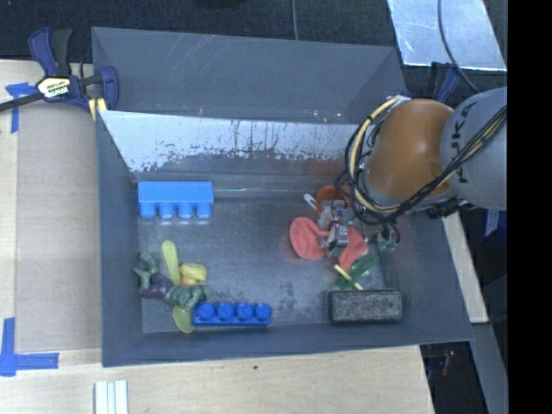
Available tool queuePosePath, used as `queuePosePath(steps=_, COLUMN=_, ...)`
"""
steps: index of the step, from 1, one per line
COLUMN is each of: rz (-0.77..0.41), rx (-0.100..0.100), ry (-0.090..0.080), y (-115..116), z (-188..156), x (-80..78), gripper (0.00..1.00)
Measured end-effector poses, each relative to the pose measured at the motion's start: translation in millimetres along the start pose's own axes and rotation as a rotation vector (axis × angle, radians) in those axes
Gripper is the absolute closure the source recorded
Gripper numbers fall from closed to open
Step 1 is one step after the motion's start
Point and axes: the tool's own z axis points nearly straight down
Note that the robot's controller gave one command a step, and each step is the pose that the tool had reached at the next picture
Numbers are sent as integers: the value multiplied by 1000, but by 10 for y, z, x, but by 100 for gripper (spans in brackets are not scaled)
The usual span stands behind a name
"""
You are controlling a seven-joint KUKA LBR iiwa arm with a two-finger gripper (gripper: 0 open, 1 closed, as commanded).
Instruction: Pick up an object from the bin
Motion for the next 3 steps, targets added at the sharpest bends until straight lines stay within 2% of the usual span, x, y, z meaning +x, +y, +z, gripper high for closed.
queuePosePath(steps=2, rz=-1, rx=0, ry=-2, y=-85, z=-143, x=53, gripper=100)
queuePosePath(steps=3, rz=-15, rx=-1, ry=3, y=-58, z=-714, x=8, gripper=100)
